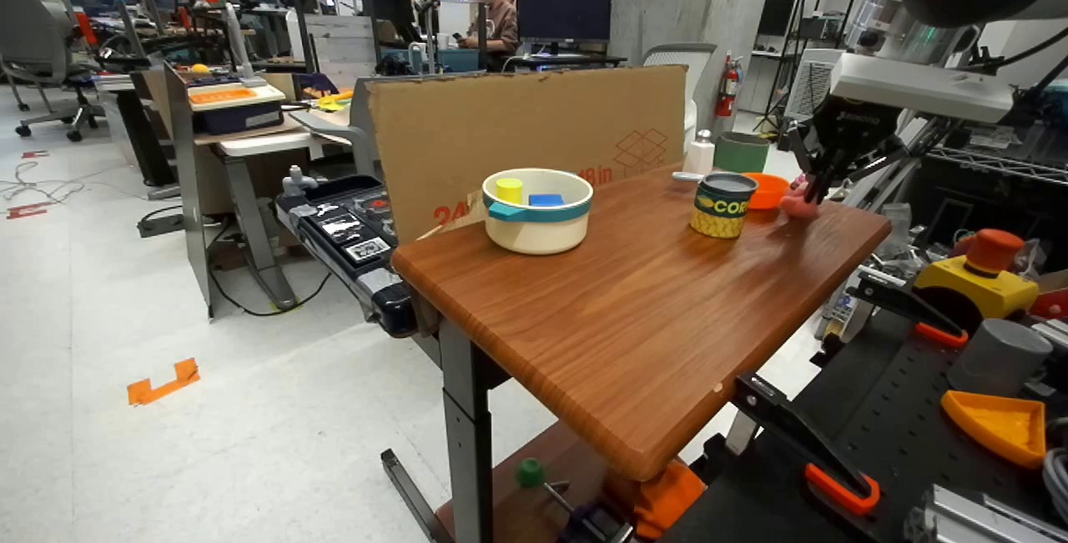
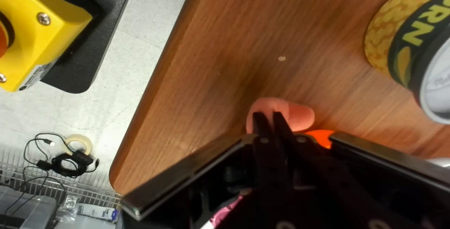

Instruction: Pick up the lid from the table and put it on the bottle, then pick up the plush toys and put them on the pan

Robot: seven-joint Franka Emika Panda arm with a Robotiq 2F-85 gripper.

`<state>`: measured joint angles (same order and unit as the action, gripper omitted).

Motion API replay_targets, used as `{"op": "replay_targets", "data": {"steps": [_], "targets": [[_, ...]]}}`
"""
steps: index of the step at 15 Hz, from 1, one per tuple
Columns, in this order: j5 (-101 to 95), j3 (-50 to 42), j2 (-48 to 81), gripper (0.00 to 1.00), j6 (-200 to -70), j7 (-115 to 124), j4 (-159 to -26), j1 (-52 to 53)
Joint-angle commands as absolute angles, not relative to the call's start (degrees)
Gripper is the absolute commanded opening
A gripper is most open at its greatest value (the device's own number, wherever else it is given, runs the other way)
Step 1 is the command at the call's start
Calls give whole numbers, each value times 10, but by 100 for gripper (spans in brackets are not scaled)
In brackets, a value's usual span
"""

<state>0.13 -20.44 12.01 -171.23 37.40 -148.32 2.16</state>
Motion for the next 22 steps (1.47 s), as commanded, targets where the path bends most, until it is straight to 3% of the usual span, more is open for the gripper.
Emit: {"op": "replay_targets", "data": {"steps": [1, 22], "targets": [[-4, -204, 99, 1, -1732, 364, -1503, 29], [50, -165, 71, 1, -1683, 363, -1447, 25]]}}
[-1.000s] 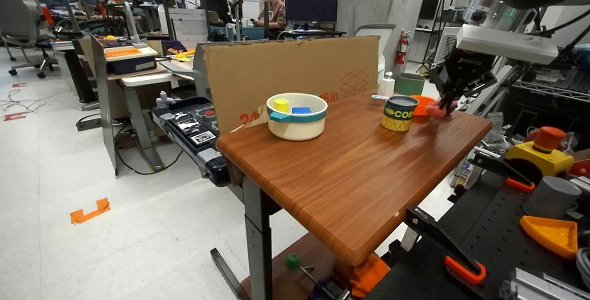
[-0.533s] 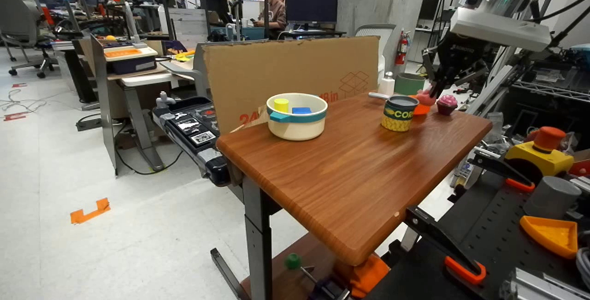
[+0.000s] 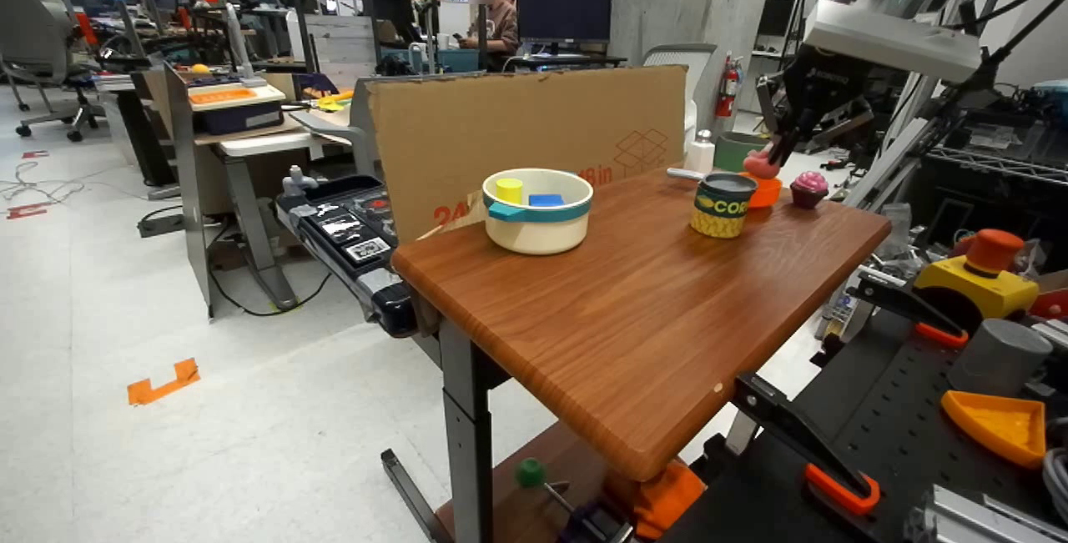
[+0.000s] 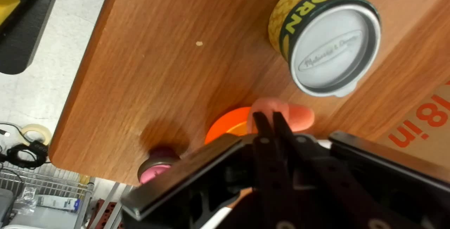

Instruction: Pick up the lid from the table and put it on the bottle, then pick up the plush toys and put them on the pan

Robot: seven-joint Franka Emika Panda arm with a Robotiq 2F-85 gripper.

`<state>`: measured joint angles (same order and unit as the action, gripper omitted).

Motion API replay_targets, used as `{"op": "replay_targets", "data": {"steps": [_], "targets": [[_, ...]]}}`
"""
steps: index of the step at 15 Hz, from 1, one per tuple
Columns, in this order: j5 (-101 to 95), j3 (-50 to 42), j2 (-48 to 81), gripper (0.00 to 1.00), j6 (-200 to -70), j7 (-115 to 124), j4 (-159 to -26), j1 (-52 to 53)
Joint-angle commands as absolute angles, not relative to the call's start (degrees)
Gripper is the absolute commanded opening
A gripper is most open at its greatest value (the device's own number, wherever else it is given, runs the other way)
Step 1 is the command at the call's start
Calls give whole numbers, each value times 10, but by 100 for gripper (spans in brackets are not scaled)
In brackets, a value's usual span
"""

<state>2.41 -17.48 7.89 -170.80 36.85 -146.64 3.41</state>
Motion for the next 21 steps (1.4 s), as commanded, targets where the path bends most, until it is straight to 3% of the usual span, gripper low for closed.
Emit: {"op": "replay_targets", "data": {"steps": [1, 21], "targets": [[57, -166, 73, 1, -1678, 364, -1439, 25], [65, -144, 152, 1, -1553, 374, -1307, -28]]}}
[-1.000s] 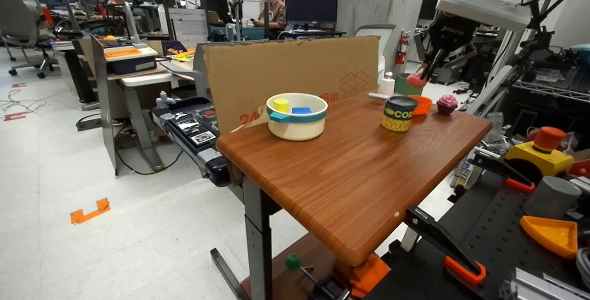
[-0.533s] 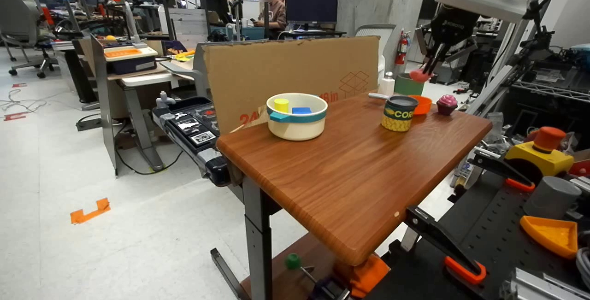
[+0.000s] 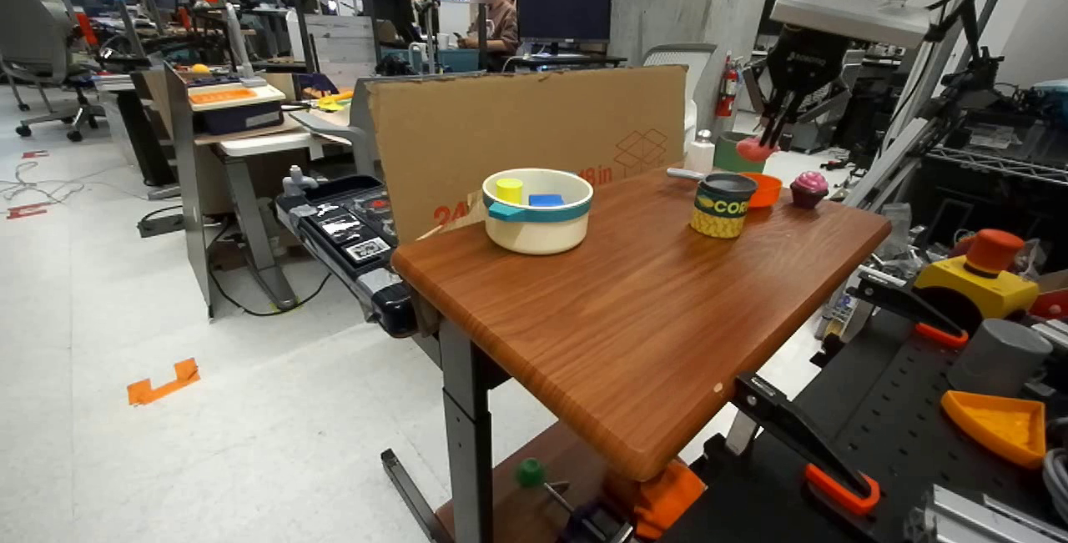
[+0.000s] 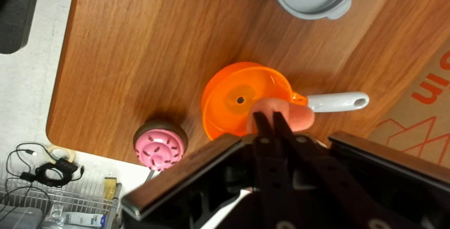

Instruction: Pick up the lid from the table and put it on the bottle, then pick up the plush toys and put them on the pan

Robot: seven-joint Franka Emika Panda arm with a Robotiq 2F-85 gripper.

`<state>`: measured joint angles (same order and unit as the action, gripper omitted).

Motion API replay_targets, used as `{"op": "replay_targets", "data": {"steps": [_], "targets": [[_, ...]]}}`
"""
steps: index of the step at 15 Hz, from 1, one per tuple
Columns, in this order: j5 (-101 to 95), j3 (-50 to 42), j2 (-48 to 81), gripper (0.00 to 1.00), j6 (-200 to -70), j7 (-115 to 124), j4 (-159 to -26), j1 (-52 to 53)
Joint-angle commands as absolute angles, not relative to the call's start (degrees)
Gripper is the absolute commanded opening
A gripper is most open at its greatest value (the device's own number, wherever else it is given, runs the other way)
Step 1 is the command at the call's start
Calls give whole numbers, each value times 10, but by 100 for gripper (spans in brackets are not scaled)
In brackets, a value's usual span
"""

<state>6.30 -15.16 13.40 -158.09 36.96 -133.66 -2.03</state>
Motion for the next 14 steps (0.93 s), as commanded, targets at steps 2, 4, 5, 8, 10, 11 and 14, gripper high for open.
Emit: {"op": "replay_targets", "data": {"steps": [2, 4, 5, 8, 10, 11, 14], "targets": [[65, -145, 159, 1, -1544, 373, -1298, -28], [65, -146, 163, 1, -1539, 373, -1292, -28], [66, -146, 165, 1, -1538, 373, -1289, -28], [67, -146, 168, 1, -1531, 372, -1281, -29], [66, -145, 168, 30, -1521, 367, -1277, -30], [65, -145, 169, 32, -1516, 368, -1275, -30], [60, -146, 167, 53, -1515, 367, -1275, -30]]}}
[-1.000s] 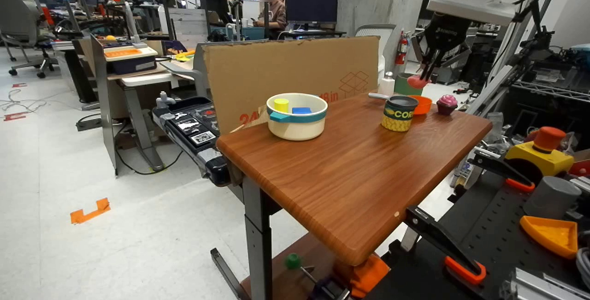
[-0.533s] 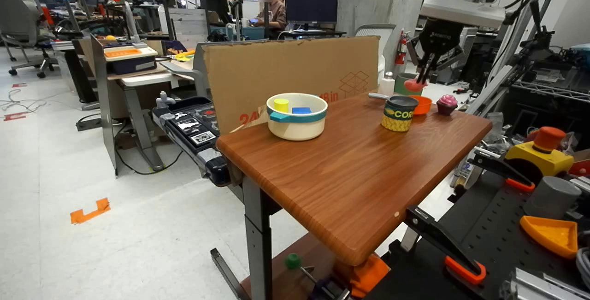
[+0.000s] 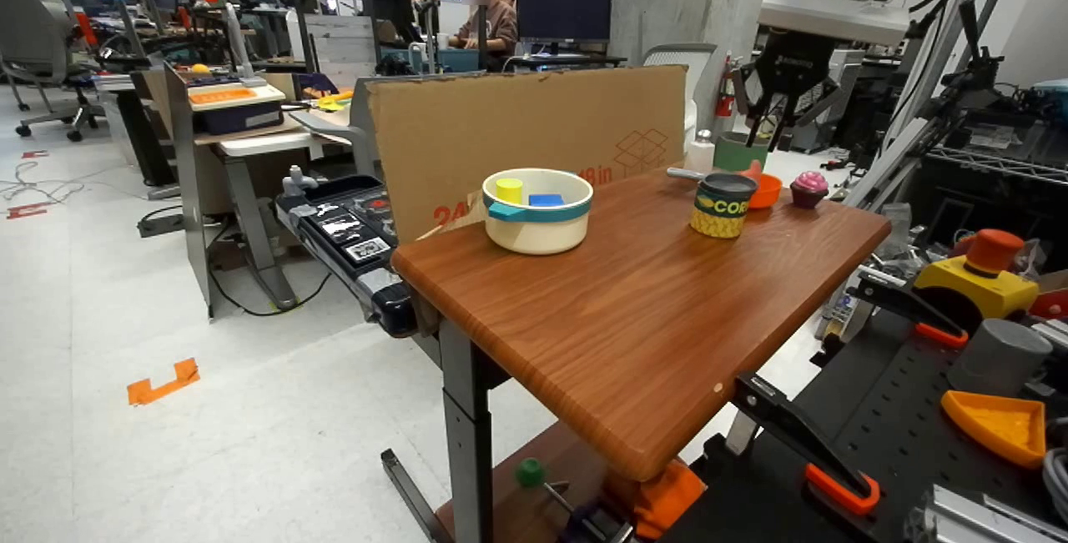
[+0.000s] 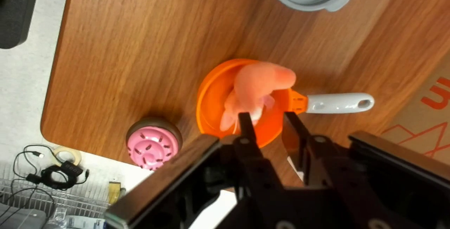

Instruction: Pick up the lid from the table and put it on the bottle, then pick up the plush toys and put them on the pan

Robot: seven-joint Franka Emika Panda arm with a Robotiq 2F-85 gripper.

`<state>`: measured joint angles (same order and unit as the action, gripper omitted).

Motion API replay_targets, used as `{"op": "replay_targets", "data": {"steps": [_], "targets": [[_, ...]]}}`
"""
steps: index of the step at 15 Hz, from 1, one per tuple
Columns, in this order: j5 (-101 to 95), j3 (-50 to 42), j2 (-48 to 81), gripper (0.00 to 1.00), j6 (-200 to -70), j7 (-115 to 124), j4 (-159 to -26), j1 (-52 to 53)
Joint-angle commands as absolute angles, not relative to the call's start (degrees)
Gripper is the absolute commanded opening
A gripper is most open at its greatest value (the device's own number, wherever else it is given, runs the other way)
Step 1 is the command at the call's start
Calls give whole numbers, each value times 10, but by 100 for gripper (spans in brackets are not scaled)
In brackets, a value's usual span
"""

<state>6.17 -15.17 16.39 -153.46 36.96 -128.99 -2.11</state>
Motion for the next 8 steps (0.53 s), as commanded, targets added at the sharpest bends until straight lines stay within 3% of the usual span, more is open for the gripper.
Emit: {"op": "replay_targets", "data": {"steps": [1, 6, 8], "targets": [[62, -146, 166, 59, -1514, 365, -1274, -31], [65, -143, 161, 97, -1512, 360, -1276, -33], [66, -143, 155, 100, -1517, 357, -1282, -34]]}}
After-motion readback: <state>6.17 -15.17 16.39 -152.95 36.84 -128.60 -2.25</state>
